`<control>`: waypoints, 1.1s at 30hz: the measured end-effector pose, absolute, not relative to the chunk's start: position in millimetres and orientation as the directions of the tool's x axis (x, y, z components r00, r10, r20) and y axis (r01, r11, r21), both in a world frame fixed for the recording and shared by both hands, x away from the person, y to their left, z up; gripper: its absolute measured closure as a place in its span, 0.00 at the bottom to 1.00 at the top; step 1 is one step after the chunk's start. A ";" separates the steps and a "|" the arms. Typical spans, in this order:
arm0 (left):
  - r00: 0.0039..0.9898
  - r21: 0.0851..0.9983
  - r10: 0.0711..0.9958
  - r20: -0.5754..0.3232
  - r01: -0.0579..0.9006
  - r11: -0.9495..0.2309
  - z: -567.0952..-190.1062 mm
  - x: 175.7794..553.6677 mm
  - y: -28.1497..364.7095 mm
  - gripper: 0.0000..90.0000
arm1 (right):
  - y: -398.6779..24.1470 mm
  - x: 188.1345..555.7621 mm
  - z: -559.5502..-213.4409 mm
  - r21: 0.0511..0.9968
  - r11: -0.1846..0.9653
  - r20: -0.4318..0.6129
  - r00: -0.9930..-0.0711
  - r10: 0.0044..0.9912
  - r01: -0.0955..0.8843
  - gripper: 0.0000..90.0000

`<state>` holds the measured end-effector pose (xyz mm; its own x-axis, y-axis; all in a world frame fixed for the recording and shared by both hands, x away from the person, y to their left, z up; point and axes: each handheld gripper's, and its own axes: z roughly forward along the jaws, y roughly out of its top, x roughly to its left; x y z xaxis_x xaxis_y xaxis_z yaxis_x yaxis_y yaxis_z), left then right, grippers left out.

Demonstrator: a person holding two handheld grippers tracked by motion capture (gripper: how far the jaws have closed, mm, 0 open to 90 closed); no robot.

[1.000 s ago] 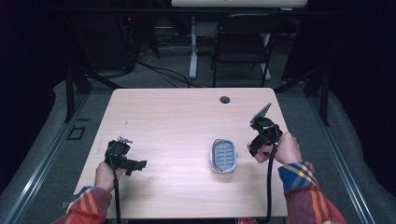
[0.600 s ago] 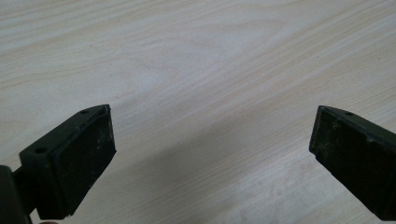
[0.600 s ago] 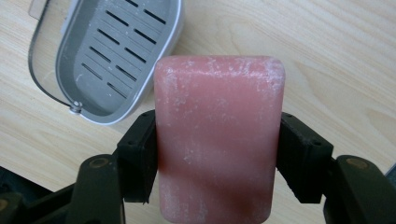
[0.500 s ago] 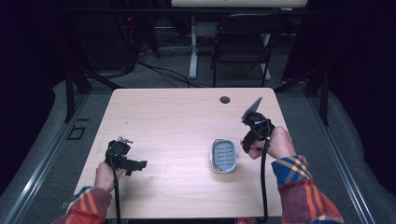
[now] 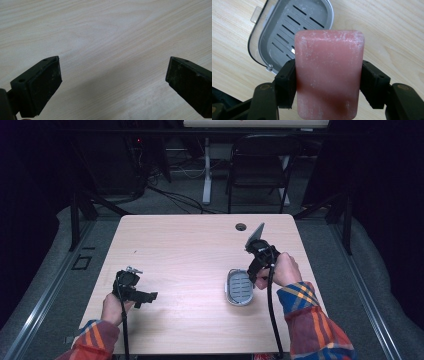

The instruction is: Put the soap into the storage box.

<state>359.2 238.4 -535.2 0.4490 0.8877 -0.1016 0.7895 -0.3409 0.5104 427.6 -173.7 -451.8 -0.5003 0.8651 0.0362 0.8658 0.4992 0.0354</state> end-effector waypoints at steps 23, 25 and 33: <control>0.457 0.522 0.885 -0.087 0.778 -0.350 -533.8 359.0 237.9 0.00 | -137.9 440.6 -475.5 -0.031 0.507 0.042 -0.506 0.862 0.861 0.41; 0.459 0.524 0.884 -0.087 0.776 -0.351 -533.6 358.9 237.7 0.01 | -134.9 441.2 -477.5 -0.045 0.507 0.041 -0.505 0.862 0.861 0.41; 0.464 0.525 0.882 -0.087 0.774 -0.355 -533.9 359.3 237.0 0.01 | -127.6 442.2 -485.1 -0.053 0.486 0.033 -0.485 0.874 0.872 0.41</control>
